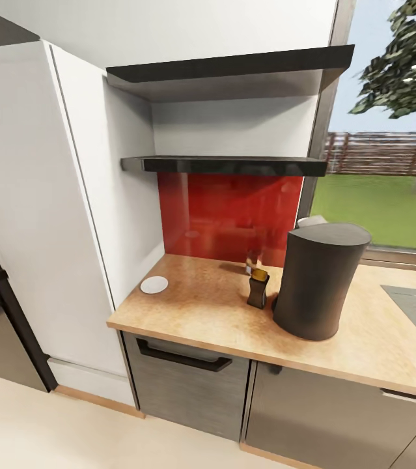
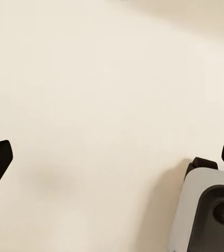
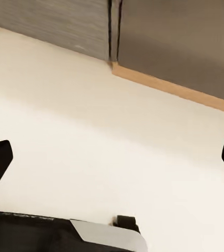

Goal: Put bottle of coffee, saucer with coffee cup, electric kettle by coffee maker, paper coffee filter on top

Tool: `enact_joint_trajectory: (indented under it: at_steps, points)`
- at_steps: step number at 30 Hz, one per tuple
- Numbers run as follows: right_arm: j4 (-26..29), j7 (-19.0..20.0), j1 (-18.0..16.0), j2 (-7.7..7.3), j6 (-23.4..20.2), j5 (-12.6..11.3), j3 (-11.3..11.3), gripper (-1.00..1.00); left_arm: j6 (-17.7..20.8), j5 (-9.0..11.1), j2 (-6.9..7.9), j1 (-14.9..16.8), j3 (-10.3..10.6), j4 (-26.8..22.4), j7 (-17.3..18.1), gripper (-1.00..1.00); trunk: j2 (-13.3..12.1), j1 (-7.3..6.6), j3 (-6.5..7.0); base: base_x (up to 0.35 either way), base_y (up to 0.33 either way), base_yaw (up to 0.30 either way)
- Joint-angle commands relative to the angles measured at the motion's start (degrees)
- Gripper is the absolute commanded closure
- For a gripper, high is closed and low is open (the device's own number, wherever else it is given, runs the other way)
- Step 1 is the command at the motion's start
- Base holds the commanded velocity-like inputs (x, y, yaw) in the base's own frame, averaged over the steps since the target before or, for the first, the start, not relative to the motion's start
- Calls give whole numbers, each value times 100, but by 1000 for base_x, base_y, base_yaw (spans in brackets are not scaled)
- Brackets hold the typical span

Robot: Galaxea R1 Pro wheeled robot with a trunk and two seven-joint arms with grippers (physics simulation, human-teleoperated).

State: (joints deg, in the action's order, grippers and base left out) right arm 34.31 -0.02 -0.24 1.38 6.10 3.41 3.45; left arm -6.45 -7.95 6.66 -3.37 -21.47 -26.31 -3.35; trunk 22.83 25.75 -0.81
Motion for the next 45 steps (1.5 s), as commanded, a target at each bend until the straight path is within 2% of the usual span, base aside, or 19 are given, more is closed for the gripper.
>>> enact_joint_trajectory:
  at_steps: [1, 3, 5, 6, 8, 10, 14, 16, 19, 24, 29, 32, 36, 38, 39, 40, 42, 43, 45]
  points:
    - [108, 9, -2, 94, 14, 108, 31, -100, -13, -59, -1, 1, -16, -5, -11, -100, 9, 3, -9, 0, 0, 0]
    - [278, 20, -2, 230, 14, 178, 105, -100, -14, -63, -4, 2, -16, -6, -11, -100, 9, 3, -9, 0, 0, 0]
    - [537, 30, -2, 418, 14, 230, 282, -100, -14, -65, -1, 3, -15, -6, -14, -100, 9, 3, -9, 0, 0, 0]
    - [610, 31, -2, 463, 14, 237, 341, -100, -14, -66, -1, 3, -15, -8, -15, -100, 9, 3, -9, 0, 0, 0]
    - [862, 28, -2, 582, 14, 251, 550, -100, -17, -66, 0, 3, -15, -11, -16, -100, 9, 3, -9, 0, 0, 0]
    - [1289, 6, -2, 710, 6, 259, 875, -100, -20, -72, 6, 3, -15, -13, -16, -100, 9, 3, -9, 0, 0, 0]
    - [2014, -12, -2, 862, -18, 264, 1383, -100, -30, -75, 9, 3, -15, -14, -16, -100, 9, 3, -9, 0, 0, 0]
    - [2349, -18, -2, 862, -34, 265, 1602, -100, -44, -75, 10, 3, -15, -15, -16, -100, 9, 3, -9, 0, 0, 0]
    - [2913, -23, -2, 862, -63, 260, 1814, -100, -76, -72, 9, 3, -15, -33, -11, -100, 9, 3, -9, 0, 0, 0]
    - [3815, -19, -4, 862, -445, 257, 1911, -100, -83, -65, 1, 3, -9, -357, 5, -100, 9, 3, -9, 0, 0, 0]
    - [4602, -17, -137, 862, -1276, 244, 1942, -100, -38, -59, -23, 3, 12, -944, 149, -100, 9, 3, -9, 0, 0, 0]
    - [4884, -24, -446, 862, -1617, 235, 1958, -100, 6, -53, -52, 12, 6, -1404, 610, -100, 9, 3, -9, 0, 0, 0]
    - [5006, -28, -1078, 862, -2016, 180, 1965, -100, 301, -5, -87, 60, -23, -2165, 1533, -100, 9, 3, -9, 0, 0, 0]
    - [5014, -26, -1386, 862, -2274, 99, 1965, -100, 525, 161, -89, 71, -28, -2530, 1970, -100, 9, 3, -9, 0, 0, 0]
    - [5007, -28, -1616, 862, -2467, 11, 1966, -100, 697, 355, -88, 75, -25, -2768, 2268, -100, 9, 3, -9, 0, 0, 0]
    - [5000, -29, -1738, 862, -2567, -45, 1964, -100, 788, 478, -82, 74, -23, -2880, 2419, -100, 9, 3, -9, 0, 0, 0]
    - [4948, -32, -2264, 862, -2945, -341, 1951, -100, 1182, 1054, -48, 81, -9, -3265, 2965, -100, 9, 3, -9, 0, 0, 0]
    - [4926, -32, -2393, 862, -3033, -424, 1945, -100, 1284, 1200, -40, 84, -5, -3353, 3075, -100, 9, 3, -9, 0, 0, 0]
    - [4793, -33, -2850, 862, -3359, -710, 1894, -100, 1683, 1680, -21, 156, 14, -3686, 3374, -100, 9, 3, -9, 0, 0, 0]
